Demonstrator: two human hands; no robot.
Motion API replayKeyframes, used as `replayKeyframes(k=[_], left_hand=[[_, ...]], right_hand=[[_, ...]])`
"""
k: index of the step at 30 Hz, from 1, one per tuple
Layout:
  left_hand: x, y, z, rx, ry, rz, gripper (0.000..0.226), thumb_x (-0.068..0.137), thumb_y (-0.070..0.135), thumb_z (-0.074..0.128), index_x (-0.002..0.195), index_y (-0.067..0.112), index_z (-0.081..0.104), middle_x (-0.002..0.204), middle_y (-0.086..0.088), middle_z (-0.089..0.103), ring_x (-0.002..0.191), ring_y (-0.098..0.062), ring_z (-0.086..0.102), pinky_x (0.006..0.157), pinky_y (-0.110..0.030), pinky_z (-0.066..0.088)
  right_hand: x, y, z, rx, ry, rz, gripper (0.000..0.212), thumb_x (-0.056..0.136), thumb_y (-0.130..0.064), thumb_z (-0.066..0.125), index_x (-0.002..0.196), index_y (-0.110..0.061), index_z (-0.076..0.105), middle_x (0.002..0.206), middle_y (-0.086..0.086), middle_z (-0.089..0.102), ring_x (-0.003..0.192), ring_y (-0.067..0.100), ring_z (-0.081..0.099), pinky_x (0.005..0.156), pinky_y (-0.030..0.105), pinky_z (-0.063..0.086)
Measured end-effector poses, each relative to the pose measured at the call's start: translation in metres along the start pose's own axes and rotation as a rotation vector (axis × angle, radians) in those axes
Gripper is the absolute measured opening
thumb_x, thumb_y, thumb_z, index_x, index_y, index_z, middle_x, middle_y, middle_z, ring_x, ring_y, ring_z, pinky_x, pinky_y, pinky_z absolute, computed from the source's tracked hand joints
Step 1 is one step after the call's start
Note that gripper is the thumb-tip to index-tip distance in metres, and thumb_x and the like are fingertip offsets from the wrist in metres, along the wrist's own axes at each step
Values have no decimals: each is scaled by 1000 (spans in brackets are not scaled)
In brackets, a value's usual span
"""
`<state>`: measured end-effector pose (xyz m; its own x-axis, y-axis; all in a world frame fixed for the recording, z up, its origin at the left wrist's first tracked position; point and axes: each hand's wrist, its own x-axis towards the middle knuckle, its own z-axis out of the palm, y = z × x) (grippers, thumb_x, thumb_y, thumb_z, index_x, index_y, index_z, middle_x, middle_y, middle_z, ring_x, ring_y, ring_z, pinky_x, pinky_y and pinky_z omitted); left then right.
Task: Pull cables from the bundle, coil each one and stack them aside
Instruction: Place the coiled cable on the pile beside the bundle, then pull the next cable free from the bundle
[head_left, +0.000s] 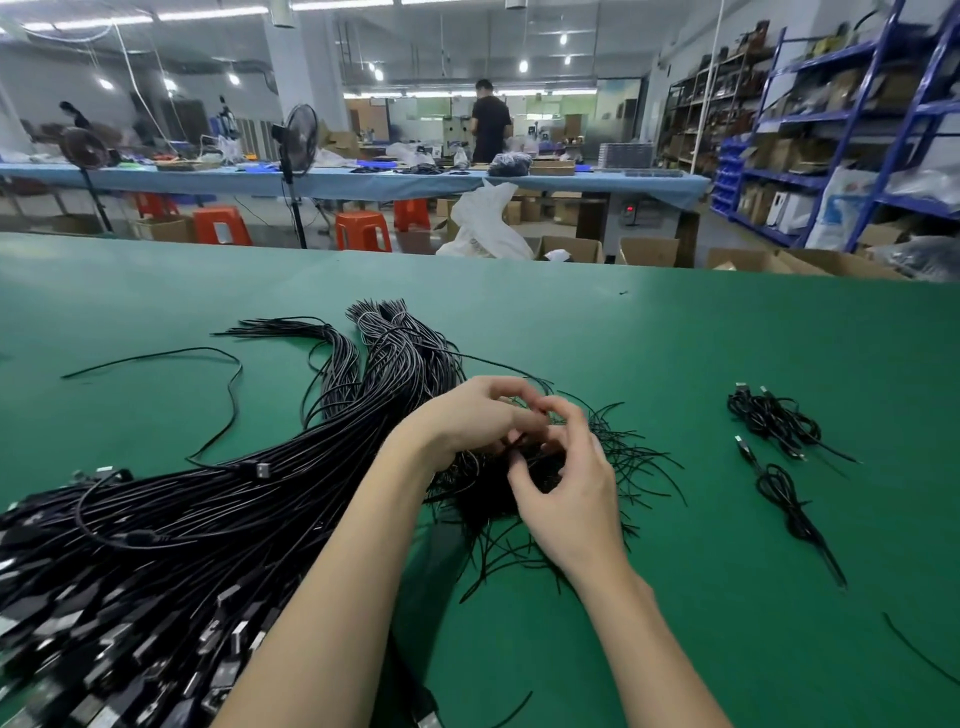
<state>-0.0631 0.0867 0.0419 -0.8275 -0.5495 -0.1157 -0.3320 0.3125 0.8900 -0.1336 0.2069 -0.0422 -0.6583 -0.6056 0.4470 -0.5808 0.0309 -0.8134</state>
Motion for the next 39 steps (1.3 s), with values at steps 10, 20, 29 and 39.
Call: replayKeyframes(k=[10, 20, 29, 39], left_hand=[[-9, 15, 10, 333, -284, 159, 16, 86, 27, 79, 101, 24, 74, 84, 7, 66, 78, -10, 57, 85, -29, 46], [-17, 17, -11, 588, -250, 61, 11, 88, 33, 75, 92, 23, 74, 84, 15, 70, 83, -7, 62, 85, -23, 47], [-12, 26, 1, 703, 158, 261, 6, 90, 47, 68, 86, 43, 69, 109, 19, 63, 97, -8, 59, 104, -41, 45], [-2, 12, 15, 508, 73, 303, 13, 92, 43, 67, 88, 32, 71, 89, 12, 71, 90, -8, 67, 92, -36, 55]], right_hand=[[16, 18, -53, 14, 23, 69, 41, 89, -16, 55, 107, -50, 67, 115, -15, 69, 111, 8, 62, 93, 37, 52], [20, 29, -97, -107, 543, 136, 16, 95, -21, 64, 103, -34, 70, 104, -19, 66, 114, 16, 50, 89, 27, 33], [19, 26, -94, -431, 252, 31, 56, 86, -24, 68, 137, -44, 55, 164, -10, 29, 155, 12, 12, 124, 51, -5], [20, 25, -81, 88, 391, -47, 6, 86, -50, 69, 80, -51, 71, 131, -23, 63, 135, 5, 48, 114, 45, 39]])
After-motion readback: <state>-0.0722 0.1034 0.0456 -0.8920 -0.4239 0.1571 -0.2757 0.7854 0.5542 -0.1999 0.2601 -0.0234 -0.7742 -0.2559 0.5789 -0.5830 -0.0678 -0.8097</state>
